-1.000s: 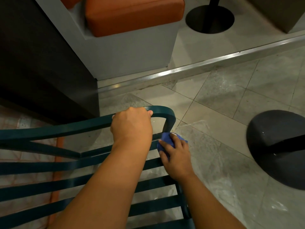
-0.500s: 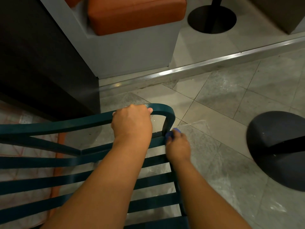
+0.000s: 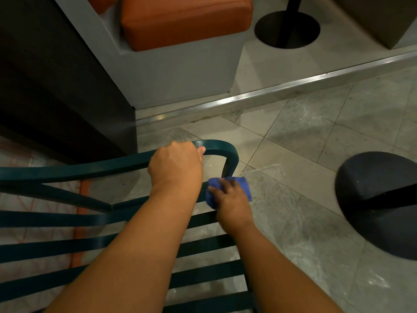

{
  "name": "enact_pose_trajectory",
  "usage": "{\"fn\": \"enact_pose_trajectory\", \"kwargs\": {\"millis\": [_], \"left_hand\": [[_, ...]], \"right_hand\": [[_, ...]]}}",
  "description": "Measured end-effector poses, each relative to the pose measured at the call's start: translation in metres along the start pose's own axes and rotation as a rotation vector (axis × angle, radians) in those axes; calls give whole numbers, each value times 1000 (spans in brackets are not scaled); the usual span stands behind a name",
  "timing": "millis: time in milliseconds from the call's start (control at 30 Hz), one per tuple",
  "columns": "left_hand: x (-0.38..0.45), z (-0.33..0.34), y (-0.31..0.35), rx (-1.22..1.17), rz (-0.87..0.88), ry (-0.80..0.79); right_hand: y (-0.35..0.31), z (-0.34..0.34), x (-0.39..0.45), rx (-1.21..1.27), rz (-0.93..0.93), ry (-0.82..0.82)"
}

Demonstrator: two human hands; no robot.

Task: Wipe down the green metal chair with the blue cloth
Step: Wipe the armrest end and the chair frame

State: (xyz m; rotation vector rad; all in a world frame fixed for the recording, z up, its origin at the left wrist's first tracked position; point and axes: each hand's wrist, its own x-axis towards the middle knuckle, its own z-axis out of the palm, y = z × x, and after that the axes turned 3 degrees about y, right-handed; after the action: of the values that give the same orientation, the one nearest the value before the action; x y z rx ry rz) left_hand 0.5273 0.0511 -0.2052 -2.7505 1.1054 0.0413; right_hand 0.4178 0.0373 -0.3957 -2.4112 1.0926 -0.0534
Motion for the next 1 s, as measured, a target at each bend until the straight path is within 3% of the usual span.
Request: {"fn": "enact_pose_trajectory", "kwargs": {"millis": [67, 167, 233, 300, 367, 433, 500, 533, 633, 733, 833, 900, 1000], "left_hand": [[0, 1, -2, -22, 7, -13], [-1, 2, -5, 0, 39, -1], [-3, 2, -7, 30, 57, 16], [-4, 5, -10, 72, 72, 29], [-5, 8, -12, 134, 83, 38], [-5, 11, -14, 164, 78, 15], [-4, 13, -16, 147, 63, -24], [-4, 13, -16, 137, 52, -37], [-5, 10, -17, 70, 15, -57], [-15, 4, -25, -135, -71, -85], [-34, 11, -46, -329, -71, -53], [-48, 23, -64, -302, -45, -21], [-70, 32, -90, -281, -156, 7]], "right_hand": [[26, -8, -5, 242, 208, 97], [47, -33, 14, 631, 553, 76], [47, -53, 21, 805, 666, 165], [29, -80, 25, 959, 661, 333], [-1, -104, 27, 1069, 497, 428], [-33, -119, 27, 960, 191, 435], [-57, -125, 32, 595, -119, 399], [-65, -127, 39, 426, -177, 357], [-83, -144, 59, 184, -129, 166], [-103, -152, 68, 20, -200, 50], [-122, -142, 56, -45, -282, 94], [-129, -130, 48, -70, -307, 179], [-143, -114, 40, -88, -292, 224]]}}
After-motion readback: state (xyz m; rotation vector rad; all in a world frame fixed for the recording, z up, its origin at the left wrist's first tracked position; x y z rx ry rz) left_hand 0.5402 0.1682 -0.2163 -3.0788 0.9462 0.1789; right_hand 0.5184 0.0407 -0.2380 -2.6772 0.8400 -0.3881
